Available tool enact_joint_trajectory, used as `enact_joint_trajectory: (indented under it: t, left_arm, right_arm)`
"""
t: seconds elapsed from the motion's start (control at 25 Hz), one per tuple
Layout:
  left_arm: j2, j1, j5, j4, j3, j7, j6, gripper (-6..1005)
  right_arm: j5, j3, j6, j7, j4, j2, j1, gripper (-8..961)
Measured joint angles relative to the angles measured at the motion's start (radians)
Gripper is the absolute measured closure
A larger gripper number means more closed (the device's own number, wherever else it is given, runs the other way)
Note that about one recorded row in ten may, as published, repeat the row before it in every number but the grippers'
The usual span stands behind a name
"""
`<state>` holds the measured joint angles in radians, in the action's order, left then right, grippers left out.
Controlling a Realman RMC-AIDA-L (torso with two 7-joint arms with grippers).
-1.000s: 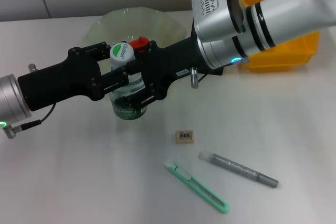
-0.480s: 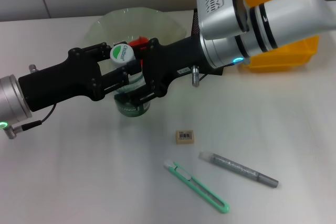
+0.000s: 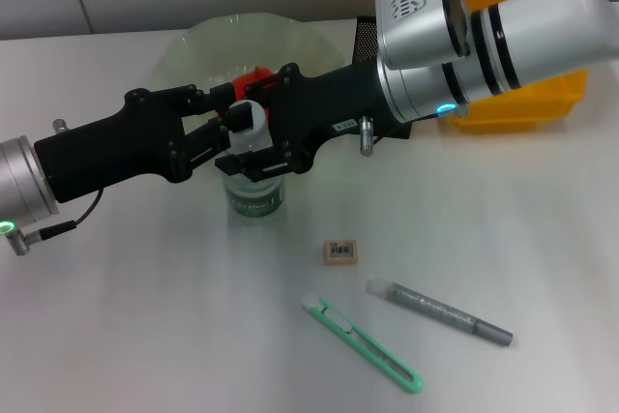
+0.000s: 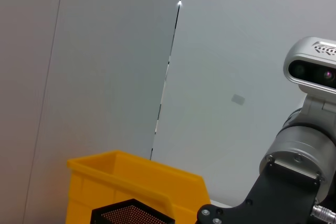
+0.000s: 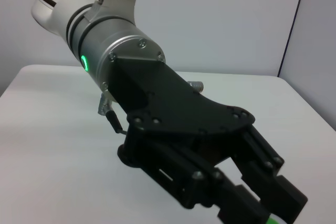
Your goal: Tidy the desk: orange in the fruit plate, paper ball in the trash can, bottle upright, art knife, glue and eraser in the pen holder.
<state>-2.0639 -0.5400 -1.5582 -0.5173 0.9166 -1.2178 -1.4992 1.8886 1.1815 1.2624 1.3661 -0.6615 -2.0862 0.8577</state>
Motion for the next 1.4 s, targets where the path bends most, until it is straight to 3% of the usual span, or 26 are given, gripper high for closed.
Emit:
enact_joint_trajectory:
  t: [0.28,0.92,1.16,1.4]
  left_arm:
    - [0.001,-0.006,0.002,-0.001,-0.001,-0.001,0.01,731]
    - [-0.003,0.013,0.018,-0.012,-0.032,0.02,-0.021,902]
    - [-0.002,0.017,0.025,-0.007,-0.037,0.015,-0.016,778]
    - [-0.003,0.015,0.025,-0.004,-0.037,0.018,-0.013,478]
  right_arm:
    - [0.001,-0.002,-0.002,-0.001,0.0,0.002,-0.002,374]
    - [0.004,-0.008,-0.019,-0.003,0.0,0.006,-0.008,375]
    - [0.005,-0.006,-0.028,-0.005,0.001,0.006,-0.005,374]
    - [0.005,-0.007,-0.044,-0.016,0.008,0.006,-0.008,374]
